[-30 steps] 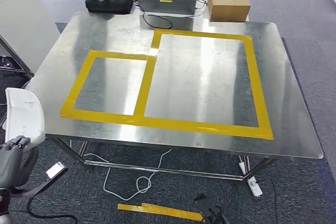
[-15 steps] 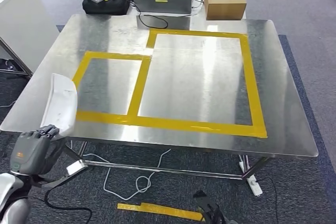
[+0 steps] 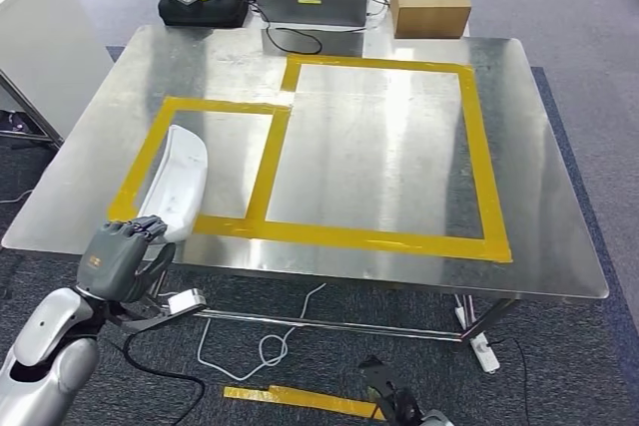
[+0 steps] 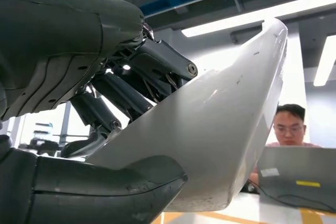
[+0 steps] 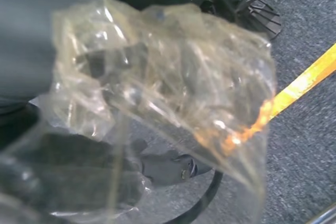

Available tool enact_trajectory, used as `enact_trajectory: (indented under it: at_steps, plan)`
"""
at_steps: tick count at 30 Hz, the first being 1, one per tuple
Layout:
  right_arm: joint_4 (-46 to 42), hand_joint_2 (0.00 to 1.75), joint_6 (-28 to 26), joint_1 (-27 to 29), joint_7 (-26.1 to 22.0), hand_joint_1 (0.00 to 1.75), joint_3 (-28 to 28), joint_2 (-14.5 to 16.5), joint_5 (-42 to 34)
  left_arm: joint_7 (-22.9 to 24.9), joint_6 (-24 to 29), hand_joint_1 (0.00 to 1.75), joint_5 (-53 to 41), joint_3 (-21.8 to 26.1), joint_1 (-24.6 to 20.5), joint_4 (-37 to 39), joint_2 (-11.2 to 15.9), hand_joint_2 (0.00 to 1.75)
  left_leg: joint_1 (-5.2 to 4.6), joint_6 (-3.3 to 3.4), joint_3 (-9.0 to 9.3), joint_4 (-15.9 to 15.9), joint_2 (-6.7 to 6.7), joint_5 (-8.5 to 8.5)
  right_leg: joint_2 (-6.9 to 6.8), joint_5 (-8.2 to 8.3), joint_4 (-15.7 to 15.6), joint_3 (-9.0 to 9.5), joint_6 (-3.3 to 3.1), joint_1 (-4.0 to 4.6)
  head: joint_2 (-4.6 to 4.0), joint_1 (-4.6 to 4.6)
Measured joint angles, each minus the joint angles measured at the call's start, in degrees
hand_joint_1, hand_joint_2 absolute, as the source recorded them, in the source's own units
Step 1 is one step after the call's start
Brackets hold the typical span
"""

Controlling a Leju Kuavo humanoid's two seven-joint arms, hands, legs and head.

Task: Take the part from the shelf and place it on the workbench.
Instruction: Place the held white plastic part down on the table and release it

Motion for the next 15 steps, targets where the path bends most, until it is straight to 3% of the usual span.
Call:
enact_trajectory:
  at_steps: [9, 15]
  plan:
    - [0.22, 0.00, 1.45, -1.07, -0.55, 0.00, 1.14, 0.73, 0.62, 0.38, -1.87, 1.75, 0.35, -3.41, -5.45, 5.69, -0.76, 1.75, 0.01, 0.01, -0.02, 0.01, 0.00, 0.00, 0.02, 0.01, 0.00, -0.04, 0.02, 0.01, 0.00, 0.00]
    - [0.44, 0.00, 1.50, -1.31, -0.58, 0.00, 1.34, 0.87, 0.61, 0.46, -2.11, 1.75, 0.53, -4.36, -6.79, 7.36, -1.12, 1.75, 0.01, 0.01, -0.03, 0.01, 0.01, -0.01, 0.02, 0.01, 0.00, -0.05, 0.02, 0.01, 0.00, -0.01]
